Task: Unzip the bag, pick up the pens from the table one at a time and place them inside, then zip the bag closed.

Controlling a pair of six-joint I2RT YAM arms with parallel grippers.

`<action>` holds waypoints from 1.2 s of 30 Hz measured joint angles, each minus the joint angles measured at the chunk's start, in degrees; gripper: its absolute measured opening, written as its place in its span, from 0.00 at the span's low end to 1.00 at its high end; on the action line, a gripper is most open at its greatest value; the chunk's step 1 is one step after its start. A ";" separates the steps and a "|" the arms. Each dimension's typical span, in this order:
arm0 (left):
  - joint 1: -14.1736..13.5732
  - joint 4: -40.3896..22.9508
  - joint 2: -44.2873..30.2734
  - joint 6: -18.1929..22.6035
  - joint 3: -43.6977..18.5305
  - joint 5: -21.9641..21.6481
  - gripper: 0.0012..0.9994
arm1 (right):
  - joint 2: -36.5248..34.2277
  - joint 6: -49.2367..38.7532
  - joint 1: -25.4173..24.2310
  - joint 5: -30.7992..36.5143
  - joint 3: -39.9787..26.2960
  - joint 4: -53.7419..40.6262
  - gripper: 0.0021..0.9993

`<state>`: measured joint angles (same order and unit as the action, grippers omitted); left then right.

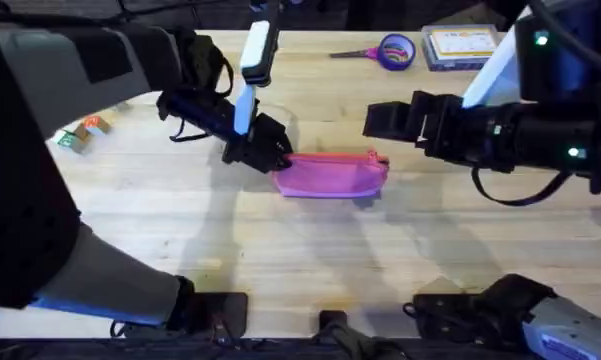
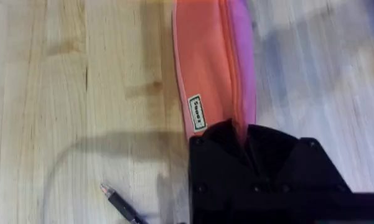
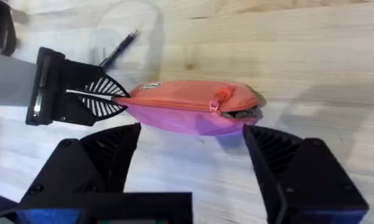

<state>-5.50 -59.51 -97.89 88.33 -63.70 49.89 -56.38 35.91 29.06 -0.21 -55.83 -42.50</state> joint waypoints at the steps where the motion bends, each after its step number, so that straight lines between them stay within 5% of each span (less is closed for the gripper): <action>1: 0.00 0.00 0.00 0.00 0.00 0.00 0.04 | 0.00 -0.01 0.00 0.00 0.00 0.00 1.00; 36: 0.00 0.04 0.00 0.00 0.00 0.02 0.04 | -22.21 -7.68 -0.04 2.34 -0.04 6.16 0.98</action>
<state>-5.50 -59.46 -97.89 88.33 -63.70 49.91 -78.59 28.22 29.02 2.13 -55.88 -36.34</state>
